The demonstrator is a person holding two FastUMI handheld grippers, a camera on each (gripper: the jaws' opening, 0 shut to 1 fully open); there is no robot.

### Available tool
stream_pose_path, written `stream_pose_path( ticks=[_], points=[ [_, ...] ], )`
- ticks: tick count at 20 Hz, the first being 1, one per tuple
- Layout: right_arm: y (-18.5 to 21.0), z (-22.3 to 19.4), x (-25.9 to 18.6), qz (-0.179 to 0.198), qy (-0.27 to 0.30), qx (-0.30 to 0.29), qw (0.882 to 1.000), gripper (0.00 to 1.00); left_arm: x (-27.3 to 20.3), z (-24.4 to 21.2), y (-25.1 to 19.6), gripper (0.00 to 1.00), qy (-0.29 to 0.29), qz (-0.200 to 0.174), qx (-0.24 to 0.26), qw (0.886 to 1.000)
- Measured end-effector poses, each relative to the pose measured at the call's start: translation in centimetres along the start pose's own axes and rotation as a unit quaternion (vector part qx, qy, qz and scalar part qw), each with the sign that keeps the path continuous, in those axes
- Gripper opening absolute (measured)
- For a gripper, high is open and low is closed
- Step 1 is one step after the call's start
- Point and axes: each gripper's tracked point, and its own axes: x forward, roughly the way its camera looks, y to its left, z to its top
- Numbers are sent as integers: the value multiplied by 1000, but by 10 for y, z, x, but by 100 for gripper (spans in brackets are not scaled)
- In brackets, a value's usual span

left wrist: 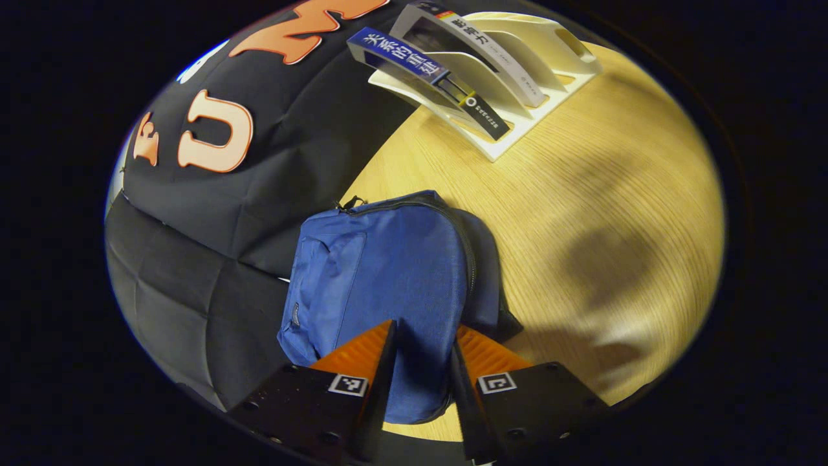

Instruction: Open the schoolbag, grab two books from the bookshelf and put them into the schoolbag.

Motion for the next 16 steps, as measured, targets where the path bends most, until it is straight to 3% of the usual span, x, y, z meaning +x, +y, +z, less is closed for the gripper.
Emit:
stream_pose_path(
  ticks=[2, 5, 10, 16],
  points=[
    [0, -1, 0, 1, 2, 1, 1000, 97, 2, 13, 10, 36, -15, 6, -7, 1000],
    [0, -3, -1, 1, 3, -2, 1000, 97, 3, 20, 25, 12, -19, 6, -29, 999],
    [-1, -7, 2, 2, 7, -2, 1000, 97, -11, 35, 60, 7, -33, -24, -106, 994],
    [14, -10, 8, 21, 15, -7, 1000, 97, -16, 47, 97, 5, -38, -78, -193, 977]
  ],
)
